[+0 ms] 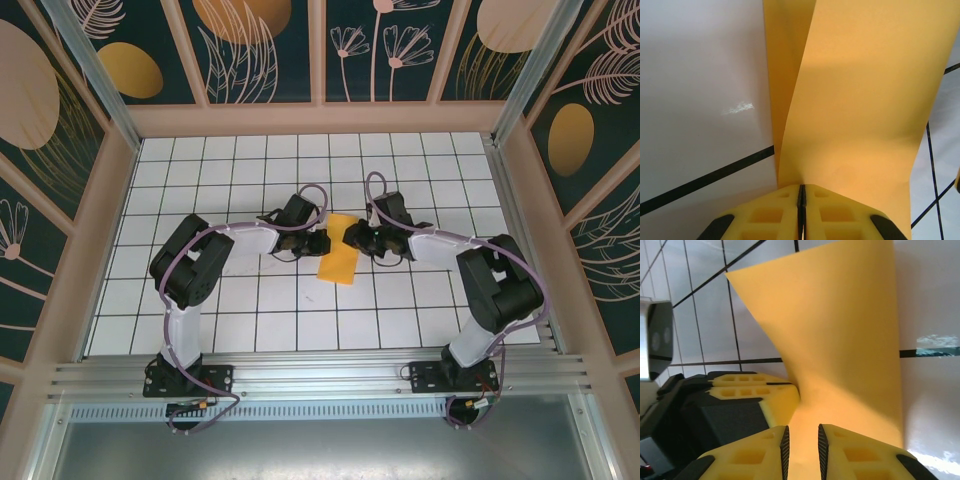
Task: Fold a paper plane with a square sheet of paper (pick it up from the middle)
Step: Fold the square sheet of paper in half at the center of the table.
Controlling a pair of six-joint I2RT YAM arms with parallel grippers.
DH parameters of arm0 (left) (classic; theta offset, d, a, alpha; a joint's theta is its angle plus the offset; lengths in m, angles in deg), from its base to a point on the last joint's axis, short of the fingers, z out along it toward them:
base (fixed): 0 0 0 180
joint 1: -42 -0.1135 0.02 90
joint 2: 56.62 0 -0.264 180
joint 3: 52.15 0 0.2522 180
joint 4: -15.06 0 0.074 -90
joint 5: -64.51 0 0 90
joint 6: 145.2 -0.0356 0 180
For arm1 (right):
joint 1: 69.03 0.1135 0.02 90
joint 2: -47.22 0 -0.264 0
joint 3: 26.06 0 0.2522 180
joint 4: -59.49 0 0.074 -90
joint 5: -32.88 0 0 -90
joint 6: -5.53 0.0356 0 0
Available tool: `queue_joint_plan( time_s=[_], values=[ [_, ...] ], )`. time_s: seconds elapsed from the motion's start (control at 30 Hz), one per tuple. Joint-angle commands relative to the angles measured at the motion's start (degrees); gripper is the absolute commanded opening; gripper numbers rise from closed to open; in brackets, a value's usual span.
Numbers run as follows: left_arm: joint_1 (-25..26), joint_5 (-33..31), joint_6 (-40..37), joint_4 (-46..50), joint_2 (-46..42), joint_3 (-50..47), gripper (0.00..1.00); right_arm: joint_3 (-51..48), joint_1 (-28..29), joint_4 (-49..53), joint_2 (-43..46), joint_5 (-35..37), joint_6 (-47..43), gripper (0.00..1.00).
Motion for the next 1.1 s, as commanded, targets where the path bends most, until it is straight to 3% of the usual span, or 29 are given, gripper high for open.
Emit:
queue_joint_plan(
  time_s=[0.0, 0.33, 0.63, 1.07],
  values=[
    [0.21, -2.61, -1.31, 6.93, 3.84, -1.07, 0.11, 0.47, -0.91, -2.79, -2.71, -2.49, -0.52, 0.26],
    [0.29, -2.62, -1.57, 7.1, 4.07, -1.24, 0.11, -5.38, -3.07, -6.52, -5.8, -3.03, 0.34, 0.27],
    [0.23, -2.79, -1.46, 7.25, 4.04, -1.07, 0.11, 0.95, -3.08, -3.94, -1.34, -5.01, -1.35, 0.27],
    [0.24, -2.96, -1.89, 7.62, 3.98, -1.24, 0.11, 2.3, -4.72, -3.9, -11.22, -2.61, -2.64, 0.27]
  ],
)
